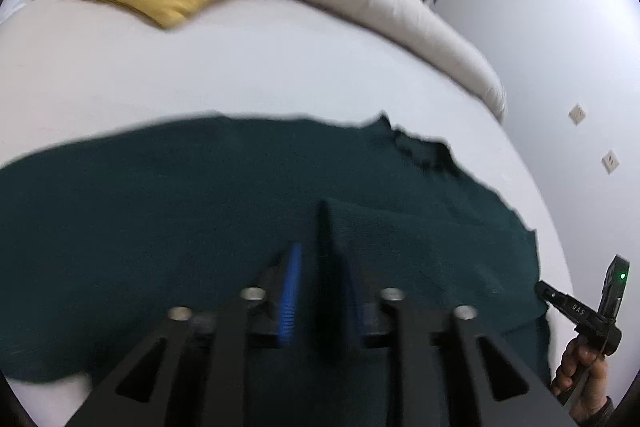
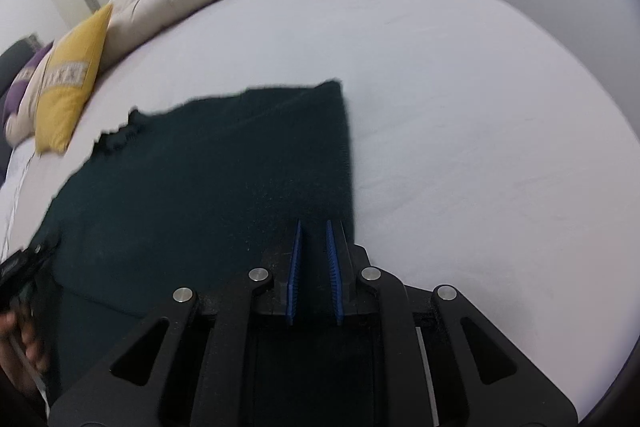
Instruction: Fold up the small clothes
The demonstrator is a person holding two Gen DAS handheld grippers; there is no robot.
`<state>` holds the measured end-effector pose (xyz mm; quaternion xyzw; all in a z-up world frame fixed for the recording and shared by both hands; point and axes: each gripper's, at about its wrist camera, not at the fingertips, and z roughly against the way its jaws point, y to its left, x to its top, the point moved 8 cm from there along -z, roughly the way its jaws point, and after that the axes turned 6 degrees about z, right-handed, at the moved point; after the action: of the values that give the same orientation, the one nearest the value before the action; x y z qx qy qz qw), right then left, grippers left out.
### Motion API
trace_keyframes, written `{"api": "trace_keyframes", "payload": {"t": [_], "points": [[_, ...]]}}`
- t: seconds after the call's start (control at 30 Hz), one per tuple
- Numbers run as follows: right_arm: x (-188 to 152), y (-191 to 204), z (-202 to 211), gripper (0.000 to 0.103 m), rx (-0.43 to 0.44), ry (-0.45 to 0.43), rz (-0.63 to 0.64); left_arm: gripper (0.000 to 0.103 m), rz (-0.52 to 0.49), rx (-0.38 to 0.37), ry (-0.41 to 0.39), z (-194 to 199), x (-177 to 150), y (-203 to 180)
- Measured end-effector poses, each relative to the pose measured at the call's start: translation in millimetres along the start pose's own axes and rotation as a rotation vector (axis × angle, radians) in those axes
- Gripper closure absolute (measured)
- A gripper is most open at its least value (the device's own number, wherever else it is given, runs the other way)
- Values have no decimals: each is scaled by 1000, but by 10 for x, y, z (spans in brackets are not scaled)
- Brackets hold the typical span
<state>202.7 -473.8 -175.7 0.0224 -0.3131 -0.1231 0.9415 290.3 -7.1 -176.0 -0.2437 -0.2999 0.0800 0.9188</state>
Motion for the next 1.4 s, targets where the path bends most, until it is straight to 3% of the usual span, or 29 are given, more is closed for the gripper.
{"api": "trace_keyframes", "payload": {"t": [0.1, 0.17, 0.2, 0.23, 0.27, 0.33, 0.43, 0.53, 0.6, 0.67, 0.77, 0.8, 0.97, 1.1, 1.23, 1.4], "points": [[8, 174, 350, 87, -5, -74, 13, 39, 33, 28, -104, 655, 69, 423], [-27, 330, 597, 77, 11, -124, 36, 35, 73, 90, -165, 1061, 91, 849], [-48, 457, 715, 63, 25, -149, 50, 33, 100, 110, -185, 1234, 96, 1065], [-70, 587, 813, 40, 41, -173, 62, 33, 145, 156, -211, 1474, 93, 1409], [-173, 651, 969, 32, 61, -199, 72, 33, 186, 200, -230, 1653, 81, 1691], [-302, 893, 1202, 30, 116, -243, 107, 30, 304, 273, -270, 2050, 32, 2359], [-483, 1325, 1262, 30, 205, -203, 130, 30, 475, 367, -316, 2474, -80, 3181], [-597, 1699, 1237, 30, 275, -161, 128, 30, 577, 432, -305, 2586, -226, 3679], [-680, 1880, 1221, 31, 284, -140, 144, 30, 615, 407, -267, 2480, -298, 3759], [-729, 1989, 1231, 32, 289, -129, 151, 34, 553, 449, -253, 2398, -297, 3669], [-861, 1987, 1325, 32, 287, -130, 153, 81, 556, 404, -216, 2260, -248, 3573], [-914, 1958, 1343, 32, 286, -132, 150, 84, 564, 384, -211, 2254, -234, 3574], [-963, 1643, 1477, 33, 285, -151, 116, 88, 449, 334, -261, 2306, -35, 2904], [-1008, 1394, 1435, 34, 282, -139, 67, 88, 297, 205, -260, 2111, 9, 1744], [-1107, 1172, 1410, 34, 287, -132, 20, 88, 105, 38, -178, 1589, -106, 351], [-1255, 874, 1351, 34, 280, -108, -47, 85, -60, -66, -25, 709, -780, -824]]}}
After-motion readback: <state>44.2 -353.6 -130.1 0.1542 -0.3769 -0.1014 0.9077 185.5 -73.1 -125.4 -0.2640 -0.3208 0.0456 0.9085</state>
